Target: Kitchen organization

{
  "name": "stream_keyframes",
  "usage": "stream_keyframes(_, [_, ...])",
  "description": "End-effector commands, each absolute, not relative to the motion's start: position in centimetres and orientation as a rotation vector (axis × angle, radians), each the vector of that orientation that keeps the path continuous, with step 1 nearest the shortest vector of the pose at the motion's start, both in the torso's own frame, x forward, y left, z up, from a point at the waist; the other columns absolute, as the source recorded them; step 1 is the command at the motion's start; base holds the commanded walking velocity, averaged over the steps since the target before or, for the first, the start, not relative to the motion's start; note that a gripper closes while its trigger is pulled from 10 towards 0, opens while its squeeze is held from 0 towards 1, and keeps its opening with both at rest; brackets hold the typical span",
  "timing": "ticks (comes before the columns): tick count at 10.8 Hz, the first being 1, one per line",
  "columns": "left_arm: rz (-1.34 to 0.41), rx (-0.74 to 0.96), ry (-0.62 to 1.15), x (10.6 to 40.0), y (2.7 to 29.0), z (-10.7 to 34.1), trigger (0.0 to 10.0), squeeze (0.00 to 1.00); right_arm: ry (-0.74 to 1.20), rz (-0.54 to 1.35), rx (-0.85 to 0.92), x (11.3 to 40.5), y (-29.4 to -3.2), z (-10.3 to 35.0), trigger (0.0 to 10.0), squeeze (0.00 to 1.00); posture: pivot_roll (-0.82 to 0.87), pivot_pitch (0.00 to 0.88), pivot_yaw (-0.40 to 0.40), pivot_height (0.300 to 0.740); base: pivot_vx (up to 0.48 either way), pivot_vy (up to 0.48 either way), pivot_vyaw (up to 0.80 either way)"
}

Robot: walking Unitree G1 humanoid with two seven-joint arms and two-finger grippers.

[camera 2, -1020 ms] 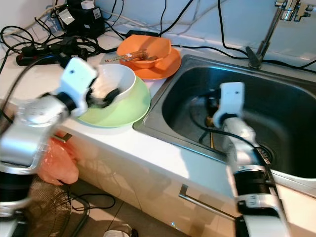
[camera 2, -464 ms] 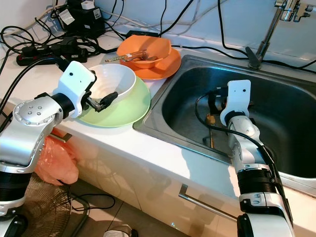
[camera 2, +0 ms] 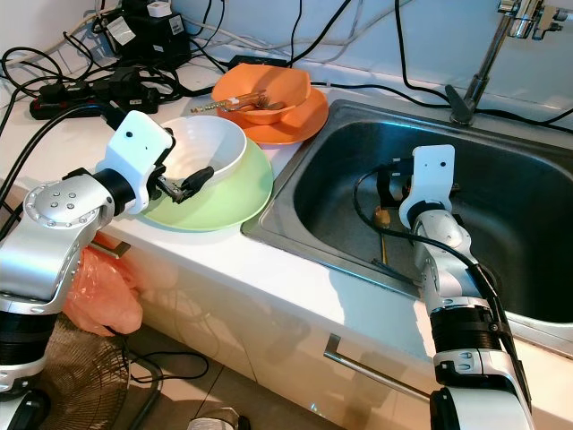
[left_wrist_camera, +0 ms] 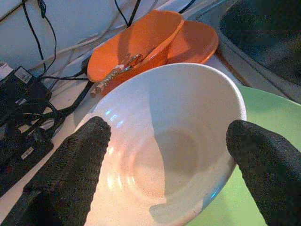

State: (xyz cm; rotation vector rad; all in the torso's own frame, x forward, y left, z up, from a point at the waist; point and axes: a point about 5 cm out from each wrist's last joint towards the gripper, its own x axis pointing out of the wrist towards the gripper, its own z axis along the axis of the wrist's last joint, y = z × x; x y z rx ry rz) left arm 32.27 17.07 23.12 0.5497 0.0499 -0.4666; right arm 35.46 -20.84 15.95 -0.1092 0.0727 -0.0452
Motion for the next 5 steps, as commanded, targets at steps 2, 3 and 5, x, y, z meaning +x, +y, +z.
stream_keyframes(2, [-0.637, 0.706, 0.250, 32.7, 18.3, 21.3, 10.0, 0.00, -0.234, 0.108, -0.035, 34.6, -19.7, 24.0, 10.0, 0.00, 0.30, 0.029, 0.047, 0.740, 0.000, 0.000, 0.00])
stream_keyframes(3, [-0.627, 0.720, 0.239, 33.1, 18.6, 21.7, 10.0, 0.00, -0.256, 0.130, -0.024, 34.3, -19.4, 24.4, 10.0, 0.00, 0.30, 0.029, 0.048, 0.740, 0.000, 0.000, 0.00])
stream_keyframes(5, [-0.586, 0.707, 0.201, 33.4, 18.7, 22.1, 10.0, 0.00, -0.246, 0.125, -0.001, 34.4, -19.4, 24.0, 10.0, 0.00, 0.30, 0.029, 0.046, 0.740, 0.000, 0.000, 0.00])
